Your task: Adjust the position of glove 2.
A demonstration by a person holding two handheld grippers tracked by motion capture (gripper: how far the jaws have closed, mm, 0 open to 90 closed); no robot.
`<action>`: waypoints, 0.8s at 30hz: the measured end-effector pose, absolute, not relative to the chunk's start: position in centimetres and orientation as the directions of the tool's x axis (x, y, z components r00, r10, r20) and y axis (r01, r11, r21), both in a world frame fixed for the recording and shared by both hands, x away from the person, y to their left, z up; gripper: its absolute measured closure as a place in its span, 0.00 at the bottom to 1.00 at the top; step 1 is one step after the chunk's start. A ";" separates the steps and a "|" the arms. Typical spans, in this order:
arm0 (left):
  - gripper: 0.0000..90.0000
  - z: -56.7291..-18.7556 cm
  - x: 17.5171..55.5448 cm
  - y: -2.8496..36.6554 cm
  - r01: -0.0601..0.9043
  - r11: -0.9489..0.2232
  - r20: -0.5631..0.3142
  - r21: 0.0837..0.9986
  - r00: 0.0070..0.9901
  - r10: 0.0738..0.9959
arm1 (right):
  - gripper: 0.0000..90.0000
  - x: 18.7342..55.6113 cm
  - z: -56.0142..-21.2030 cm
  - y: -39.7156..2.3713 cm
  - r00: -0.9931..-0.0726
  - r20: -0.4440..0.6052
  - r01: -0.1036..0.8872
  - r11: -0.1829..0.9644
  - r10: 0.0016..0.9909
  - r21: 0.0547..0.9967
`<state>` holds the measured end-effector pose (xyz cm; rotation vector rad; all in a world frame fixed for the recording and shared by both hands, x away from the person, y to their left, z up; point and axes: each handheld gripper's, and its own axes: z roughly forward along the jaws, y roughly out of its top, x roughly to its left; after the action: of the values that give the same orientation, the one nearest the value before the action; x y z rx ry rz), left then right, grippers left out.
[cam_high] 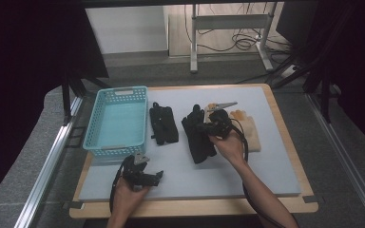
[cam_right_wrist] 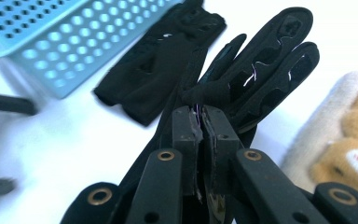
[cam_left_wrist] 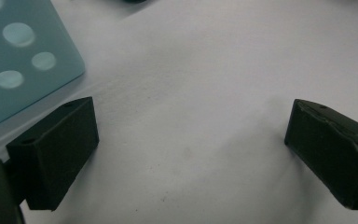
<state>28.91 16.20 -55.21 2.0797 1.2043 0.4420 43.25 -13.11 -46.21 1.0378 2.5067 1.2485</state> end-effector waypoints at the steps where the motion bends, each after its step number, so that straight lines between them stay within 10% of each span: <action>1: 0.04 -55.2 28.9 16.2 0.625 -0.337 -0.045 0.705 0.513 0.857 | 0.92 42.8 -46.0 -13.2 -0.751 0.164 0.514 0.411 0.639 0.753; 24: 0.04 -55.2 28.9 16.2 0.625 -0.335 -0.045 0.705 0.511 0.858 | 0.91 35.8 -49.6 -13.8 -0.793 0.161 0.496 0.471 0.587 0.729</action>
<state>28.87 16.19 -55.21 2.0773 1.2063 0.4436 35.76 -13.78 -49.56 0.9602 2.5968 1.2301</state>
